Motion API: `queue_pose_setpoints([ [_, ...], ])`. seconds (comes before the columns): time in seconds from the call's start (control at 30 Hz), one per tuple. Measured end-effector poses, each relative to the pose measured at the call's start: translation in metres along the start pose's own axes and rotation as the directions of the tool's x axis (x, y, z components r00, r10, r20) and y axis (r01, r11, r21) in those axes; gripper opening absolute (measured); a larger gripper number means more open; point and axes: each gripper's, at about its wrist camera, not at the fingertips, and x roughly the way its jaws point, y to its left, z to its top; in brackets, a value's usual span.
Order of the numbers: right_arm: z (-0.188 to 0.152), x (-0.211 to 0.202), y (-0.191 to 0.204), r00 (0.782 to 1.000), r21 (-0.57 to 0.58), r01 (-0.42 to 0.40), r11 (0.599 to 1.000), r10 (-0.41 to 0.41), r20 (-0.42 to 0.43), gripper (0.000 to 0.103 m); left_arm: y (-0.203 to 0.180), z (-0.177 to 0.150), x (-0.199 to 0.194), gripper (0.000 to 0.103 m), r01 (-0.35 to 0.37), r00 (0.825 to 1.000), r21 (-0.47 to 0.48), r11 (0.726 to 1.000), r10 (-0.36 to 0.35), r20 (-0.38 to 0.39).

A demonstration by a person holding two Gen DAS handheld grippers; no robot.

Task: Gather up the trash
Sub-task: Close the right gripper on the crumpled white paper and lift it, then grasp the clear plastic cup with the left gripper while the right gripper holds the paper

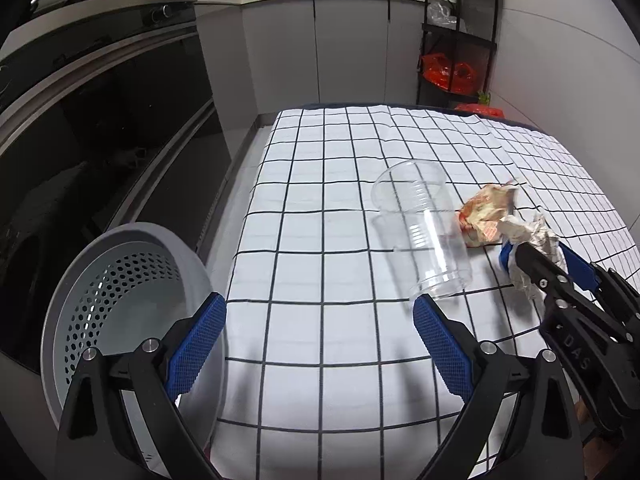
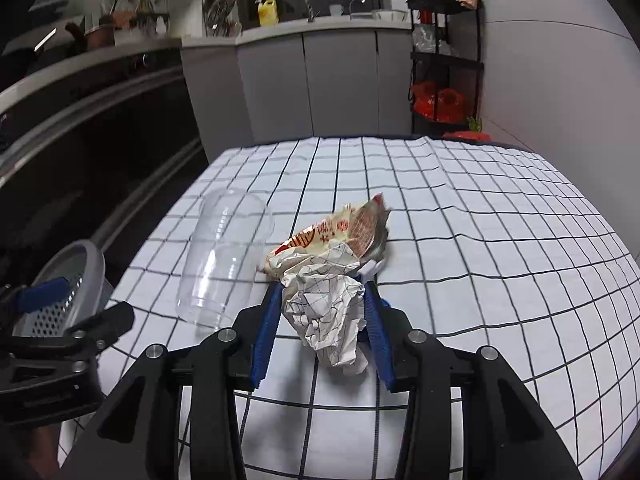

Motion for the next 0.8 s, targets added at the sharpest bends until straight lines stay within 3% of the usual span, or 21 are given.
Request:
queue_pose_setpoints([
  [0.3,0.0,-0.032,-0.054,0.99,0.191,0.029,0.981,-0.054,0.127,0.04,-0.026,0.019,0.016,0.093,0.075,0.997,0.017,0.997,-0.075,0.002],
  [0.5,-0.004,-0.024,-0.077,0.994,0.264,0.023,0.964,-0.051,0.099,0.04,-0.049,0.029,0.037,0.093,0.102,0.995,0.034,0.994,-0.101,-0.027],
  [0.8,-0.004,-0.019,-0.073,0.996,0.257,0.007,0.966,-0.031,0.089,0.04,-0.068,0.034,0.068,0.091,0.104,0.992,0.047,0.994,-0.1,-0.078],
])
